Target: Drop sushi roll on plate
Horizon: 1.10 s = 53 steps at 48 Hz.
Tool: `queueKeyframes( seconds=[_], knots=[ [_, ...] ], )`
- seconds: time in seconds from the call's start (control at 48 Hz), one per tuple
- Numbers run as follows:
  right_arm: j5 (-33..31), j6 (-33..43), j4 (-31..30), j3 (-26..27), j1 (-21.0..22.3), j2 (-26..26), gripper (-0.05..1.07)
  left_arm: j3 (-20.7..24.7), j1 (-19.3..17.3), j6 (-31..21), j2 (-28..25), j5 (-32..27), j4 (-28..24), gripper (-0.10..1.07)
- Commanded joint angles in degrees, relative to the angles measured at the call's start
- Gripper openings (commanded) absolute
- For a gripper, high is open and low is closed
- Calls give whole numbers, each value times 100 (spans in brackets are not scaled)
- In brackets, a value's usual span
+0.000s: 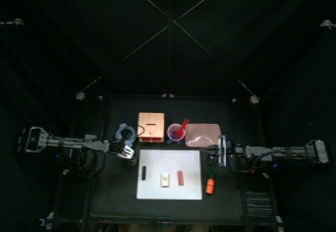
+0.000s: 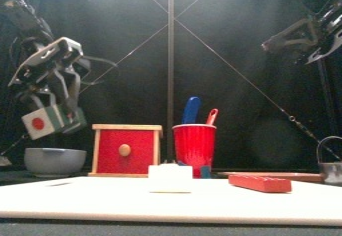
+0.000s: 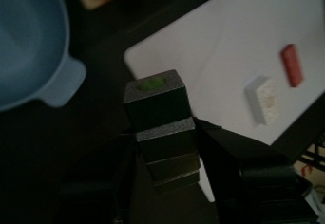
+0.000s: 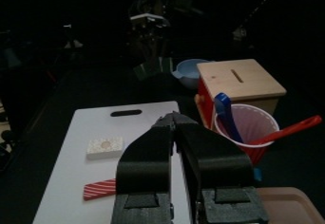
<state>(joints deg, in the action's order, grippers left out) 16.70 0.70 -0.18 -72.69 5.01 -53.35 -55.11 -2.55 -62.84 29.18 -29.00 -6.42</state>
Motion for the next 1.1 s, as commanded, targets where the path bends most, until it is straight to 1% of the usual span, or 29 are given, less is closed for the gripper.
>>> queueKeyframes(
  seconds=[0.0, 0.104, 0.208, 0.292, 0.354, 0.438, 0.5, 0.667, 0.771, 0.958, 1.021, 1.042, 1.083],
  knots=[
    [26, 0, 9, 62, 62, 18, 2, 97, 18, 70, 352, 396, -413, 67],
    [26, 0, 9, 53, 88, 18, 2, 70, 9, 149, 527, 1204, -949, 67],
    [26, 0, 9, 53, 88, 9, 2, 18, -62, 167, 466, 2180, -1397, 67],
    [18, 0, 9, 62, 88, -9, 2, 44, -202, 167, 316, 2672, -1600, 67],
    [26, 0, 9, 70, 97, -35, 2, 114, -334, 167, 167, 2892, -1661, 67],
    [18, -9, 0, 123, 105, -97, 2, 352, -492, 185, -132, 3103, -1731, 67],
    [26, -9, 0, 132, 114, -141, 2, 606, -562, 193, -422, 3217, -1898, 67],
    [18, -9, 0, 123, 123, -229, 2, 1397, -598, 211, -1195, 3305, -2514, 67],
    [18, 0, 0, 105, 123, -237, 2, 1819, -650, 211, -1494, 3313, -2786, 67],
    [26, -9, 0, 88, 123, -237, 2, 2566, -765, 211, -1969, 3366, -3050, 67],
    [26, -9, -9, 79, 123, -237, 2, 2918, -791, 211, -2250, 3384, -3129, 67],
    [26, -9, -18, 79, 132, -237, 2, 2971, -800, 211, -2303, 3393, -3146, 67],
    [26, -9, -18, 79, 123, -237, 2, 3270, -817, 211, -2566, 3375, -3164, 67]
  ],
)
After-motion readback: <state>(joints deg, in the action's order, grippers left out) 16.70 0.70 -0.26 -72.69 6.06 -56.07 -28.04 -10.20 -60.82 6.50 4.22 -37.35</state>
